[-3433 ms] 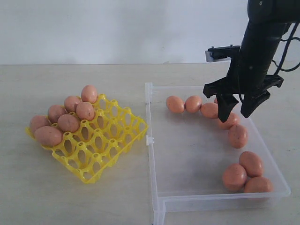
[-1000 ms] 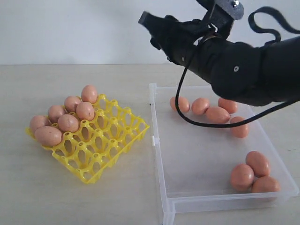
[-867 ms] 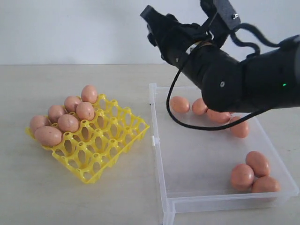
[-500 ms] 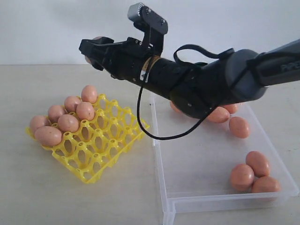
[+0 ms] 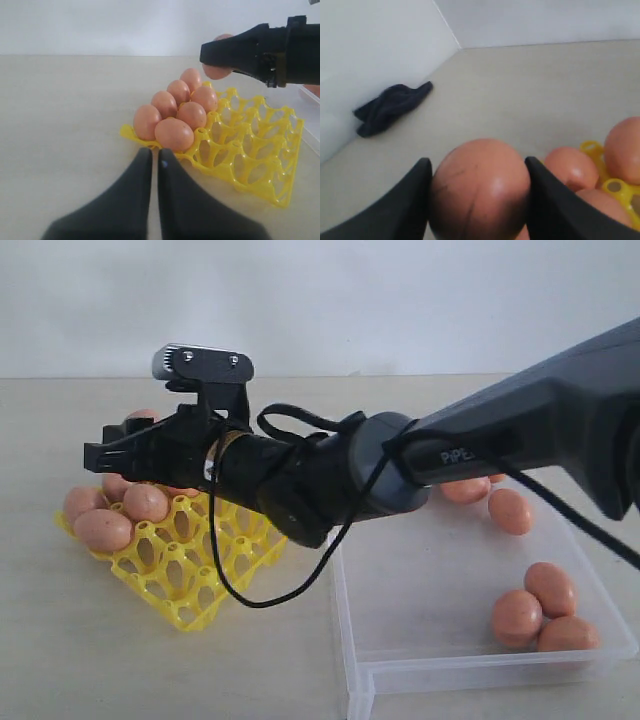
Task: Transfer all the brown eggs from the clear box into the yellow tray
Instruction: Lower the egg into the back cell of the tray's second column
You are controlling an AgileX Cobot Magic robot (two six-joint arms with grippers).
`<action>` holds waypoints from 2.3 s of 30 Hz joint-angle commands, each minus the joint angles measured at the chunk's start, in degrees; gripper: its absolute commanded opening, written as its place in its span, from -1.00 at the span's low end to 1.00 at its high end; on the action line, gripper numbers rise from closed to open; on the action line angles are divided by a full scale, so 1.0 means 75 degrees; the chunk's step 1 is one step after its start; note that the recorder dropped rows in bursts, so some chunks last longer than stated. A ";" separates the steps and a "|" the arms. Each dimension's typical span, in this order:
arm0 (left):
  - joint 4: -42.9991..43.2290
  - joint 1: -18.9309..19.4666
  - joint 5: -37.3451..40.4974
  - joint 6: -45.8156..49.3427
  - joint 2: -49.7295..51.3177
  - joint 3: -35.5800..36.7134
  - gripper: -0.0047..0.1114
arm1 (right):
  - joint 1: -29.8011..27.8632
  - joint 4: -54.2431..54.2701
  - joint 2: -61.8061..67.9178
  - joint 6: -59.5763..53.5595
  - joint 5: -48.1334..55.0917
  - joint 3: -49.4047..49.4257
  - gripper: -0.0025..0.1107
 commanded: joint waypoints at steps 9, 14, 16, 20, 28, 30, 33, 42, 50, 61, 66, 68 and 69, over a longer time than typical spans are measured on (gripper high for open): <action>-0.0021 -0.0035 -0.0023 -0.0009 -0.0027 0.0019 -0.85 | 0.0379 0.7784 0.0767 -0.6725 -0.0316 -0.1412 -0.96; -0.0021 -0.0035 -0.0023 -0.0009 -0.0027 0.0019 -0.85 | 0.0379 0.8074 0.1140 -0.6767 -0.0422 -0.1563 -0.96; -0.0021 -0.0035 -0.0023 -0.0009 -0.0027 0.0019 -0.85 | 0.0361 0.8150 0.1291 -0.6775 -0.0536 -0.1563 -0.96; -0.0021 -0.0035 -0.0023 -0.0009 -0.0027 0.0019 -0.85 | 0.0195 0.8196 0.1575 -0.6645 -0.0637 -0.1581 -0.96; -0.0021 -0.0035 -0.0023 -0.0009 -0.0027 0.0019 -0.85 | -0.0154 0.8063 0.1836 -0.5225 -0.0388 -0.1581 -0.96; -0.0021 -0.0035 -0.0023 -0.0009 -0.0027 0.0019 -0.85 | -0.0154 0.7772 0.1847 -0.5190 -0.0217 -0.1581 -0.96; -0.0021 -0.0035 -0.0023 -0.0009 -0.0027 0.0019 -0.85 | -0.0154 0.6404 0.1847 -0.4878 0.0019 -0.1581 -0.96; -0.0021 -0.0035 -0.0023 -0.0009 -0.0027 0.0019 -0.85 | -0.0154 0.4999 0.1847 -0.4866 0.0120 -0.1581 -0.80; -0.0021 -0.0035 -0.0023 -0.0009 -0.0027 0.0019 -0.85 | -0.0154 0.5015 0.1847 -0.4883 0.0120 -0.1581 -0.08; -0.0021 -0.0035 -0.0023 -0.0009 -0.0027 0.0019 -0.85 | -0.0154 0.5000 0.1347 -0.5541 -0.0244 -0.1581 -0.06; -0.0021 -0.0035 -0.0023 -0.0009 -0.0027 0.0019 -0.85 | -0.0154 0.5016 0.1328 -0.5639 -0.0230 -0.1581 -0.07; -0.0021 -0.0035 -0.0023 -0.0009 -0.0027 0.0019 -0.85 | -0.0154 0.5001 0.1235 -0.5625 -0.0230 -0.1581 -0.08; -0.0021 -0.0035 -0.0023 -0.0009 -0.0027 0.0019 -0.85 | -0.0140 0.5001 0.1128 -0.5625 -0.0228 -0.1581 -0.08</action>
